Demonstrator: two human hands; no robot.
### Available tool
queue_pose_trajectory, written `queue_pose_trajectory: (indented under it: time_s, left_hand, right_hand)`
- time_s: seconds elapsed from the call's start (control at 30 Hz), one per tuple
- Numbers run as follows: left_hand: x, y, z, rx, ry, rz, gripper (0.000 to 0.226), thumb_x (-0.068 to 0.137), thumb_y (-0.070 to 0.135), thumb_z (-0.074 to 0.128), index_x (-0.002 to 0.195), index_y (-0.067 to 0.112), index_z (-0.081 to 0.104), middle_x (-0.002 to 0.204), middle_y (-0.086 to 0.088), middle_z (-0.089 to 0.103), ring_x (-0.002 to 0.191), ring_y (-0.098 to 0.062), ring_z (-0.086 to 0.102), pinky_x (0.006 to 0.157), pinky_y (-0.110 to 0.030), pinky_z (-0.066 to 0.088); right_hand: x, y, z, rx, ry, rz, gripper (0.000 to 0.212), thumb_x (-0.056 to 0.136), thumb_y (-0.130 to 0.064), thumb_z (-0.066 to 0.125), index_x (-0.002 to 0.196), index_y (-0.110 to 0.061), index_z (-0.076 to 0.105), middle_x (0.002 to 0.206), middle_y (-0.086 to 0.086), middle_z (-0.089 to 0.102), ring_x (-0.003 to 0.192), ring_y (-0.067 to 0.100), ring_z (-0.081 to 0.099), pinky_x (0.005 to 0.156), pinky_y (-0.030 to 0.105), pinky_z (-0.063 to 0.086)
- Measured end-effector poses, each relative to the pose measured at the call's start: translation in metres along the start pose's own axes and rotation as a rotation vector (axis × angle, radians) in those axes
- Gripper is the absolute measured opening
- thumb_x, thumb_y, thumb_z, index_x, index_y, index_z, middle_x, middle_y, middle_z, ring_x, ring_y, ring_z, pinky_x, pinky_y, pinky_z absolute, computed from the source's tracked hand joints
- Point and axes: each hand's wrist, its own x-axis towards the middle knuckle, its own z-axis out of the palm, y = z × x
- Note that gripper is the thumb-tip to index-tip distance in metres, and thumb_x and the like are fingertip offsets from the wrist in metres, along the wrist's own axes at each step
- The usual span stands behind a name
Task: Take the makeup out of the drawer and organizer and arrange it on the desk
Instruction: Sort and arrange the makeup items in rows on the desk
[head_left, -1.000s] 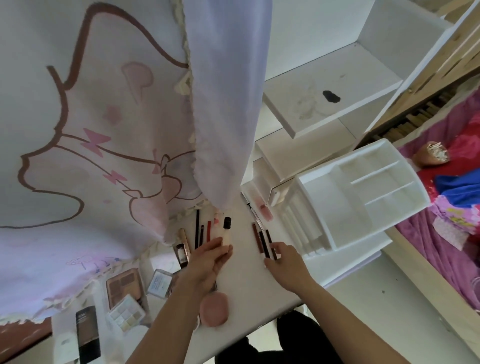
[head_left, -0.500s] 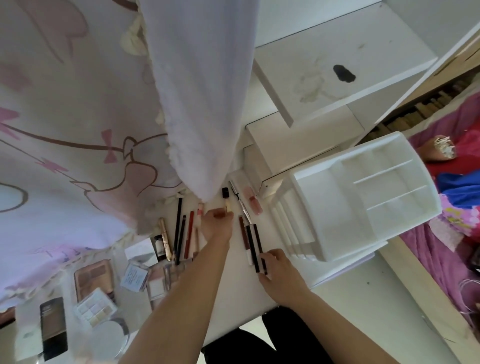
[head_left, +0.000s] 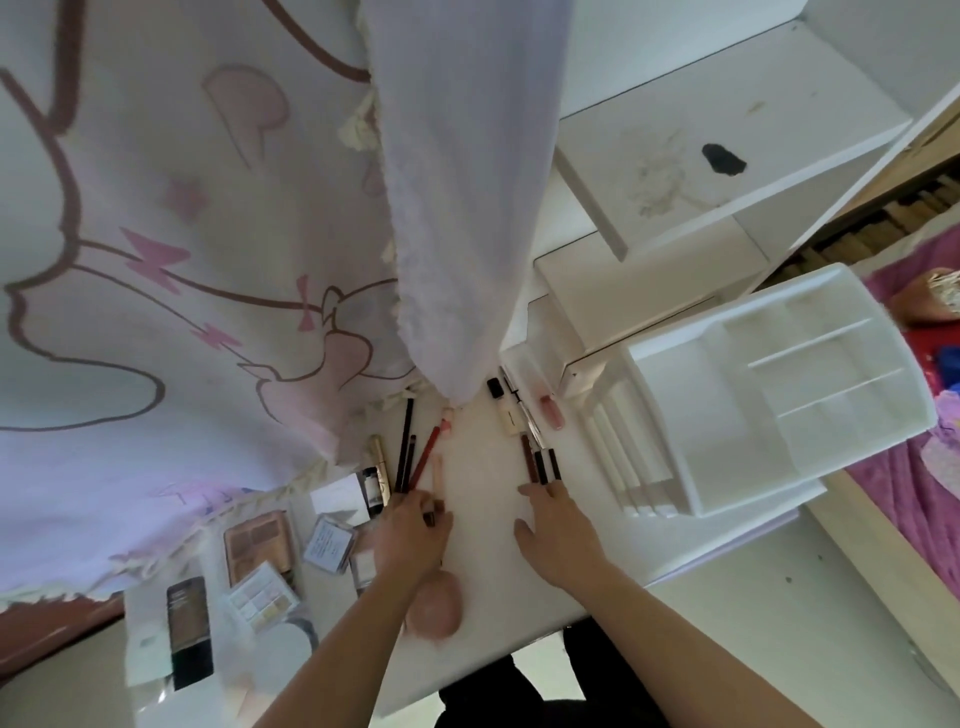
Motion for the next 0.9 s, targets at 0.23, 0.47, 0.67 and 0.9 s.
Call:
queue_pose_trajectory:
  time_s: [0.23, 0.47, 0.67, 0.9]
  left_hand:
    - [0.006, 0.000, 0.003, 0.050, 0.095, 0.036, 0.032, 0.084, 0.047, 0.065, 0.103, 0.021, 0.067, 0.106, -0.001, 0.060, 0.092, -0.023, 0.063, 0.075, -0.032, 0.053]
    - [0.009, 0.008, 0.003, -0.173, 0.049, -0.062, 0.027, 0.093, 0.040, 0.054, 0.111, 0.025, 0.066, 0.099, 0.001, 0.071, 0.092, -0.023, 0.065, 0.081, -0.035, 0.053]
    - [-0.007, 0.006, -0.010, -0.740, -0.110, -0.135, 0.016, 0.097, 0.028, 0.058, 0.090, 0.020, 0.069, 0.076, 0.008, 0.069, 0.072, -0.012, 0.060, 0.067, -0.026, 0.043]
    - [-0.027, -0.001, -0.030, -0.903, -0.329, -0.122, 0.016, 0.092, 0.024, 0.067, 0.107, 0.022, 0.073, 0.072, 0.004, 0.057, 0.060, -0.008, 0.048, 0.055, -0.023, 0.044]
  right_hand:
    - [-0.007, -0.001, 0.022, 0.017, -0.091, 0.016, 0.047, 0.096, -0.031, 0.052, 0.141, -0.022, 0.044, 0.139, 0.003, 0.041, 0.121, 0.022, 0.053, 0.099, 0.035, 0.045]
    - [-0.017, 0.015, 0.018, 0.118, -0.094, 0.120, 0.044, 0.094, -0.027, 0.058, 0.137, -0.019, 0.051, 0.127, 0.003, 0.053, 0.110, 0.018, 0.058, 0.098, 0.027, 0.043]
    - [-0.009, 0.014, 0.013, 0.221, 0.003, 0.200, 0.048, 0.092, -0.020, 0.059, 0.138, -0.014, 0.047, 0.102, 0.000, 0.061, 0.102, 0.020, 0.058, 0.089, 0.027, 0.041]
    - [-0.008, -0.013, 0.006, 0.647, 0.001, 0.235, 0.033, 0.100, -0.042, 0.050, 0.121, -0.019, 0.060, 0.092, 0.000, 0.068, 0.082, 0.013, 0.065, 0.081, 0.033, 0.054]
